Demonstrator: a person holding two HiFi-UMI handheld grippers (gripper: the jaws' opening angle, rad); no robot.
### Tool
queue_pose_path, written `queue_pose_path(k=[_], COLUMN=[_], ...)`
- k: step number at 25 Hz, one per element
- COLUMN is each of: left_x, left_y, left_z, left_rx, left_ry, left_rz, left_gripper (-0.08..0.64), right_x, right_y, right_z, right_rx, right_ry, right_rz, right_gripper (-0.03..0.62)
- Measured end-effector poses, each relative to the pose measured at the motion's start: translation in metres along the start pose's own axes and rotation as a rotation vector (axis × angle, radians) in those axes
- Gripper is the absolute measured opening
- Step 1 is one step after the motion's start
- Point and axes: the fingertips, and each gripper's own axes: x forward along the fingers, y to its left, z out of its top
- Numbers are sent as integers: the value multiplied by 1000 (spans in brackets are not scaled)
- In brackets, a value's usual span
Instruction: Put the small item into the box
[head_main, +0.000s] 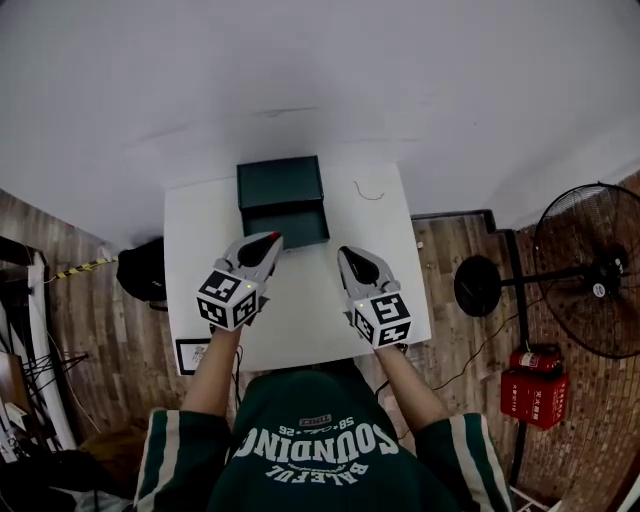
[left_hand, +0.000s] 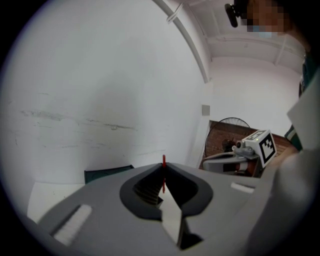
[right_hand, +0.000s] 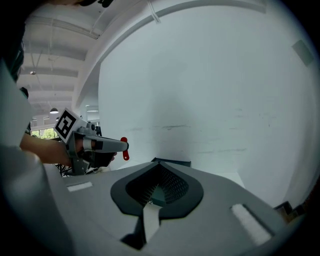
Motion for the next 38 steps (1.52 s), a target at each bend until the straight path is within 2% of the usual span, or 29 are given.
queue_pose_path(k=[6,18,24,29,33,38], left_x=[28,93,125,145,151,155], left_y=[18,62,85,104,110,111], left_z=[-14,-81,-129,-166,-187,-199], left_rx=[-9,-36,18,17,52,62], left_ry=[66,258,432,554,647,687], left_rz=[41,77,96,111,114,117], left_gripper=[62,63,63,63,63,63], right_x=[23,54,56,54,53,52], right_y=[-16,-57,-69,-76,-79,-82], right_z=[-12,-43,-61,-73,-78,-82], right_rx=[21,95,119,129,133,139], right_ry=[42,124,169,201,212,223], right_rz=[44,64,66,69,74,82], right_gripper=[2,2,2,2,2,2])
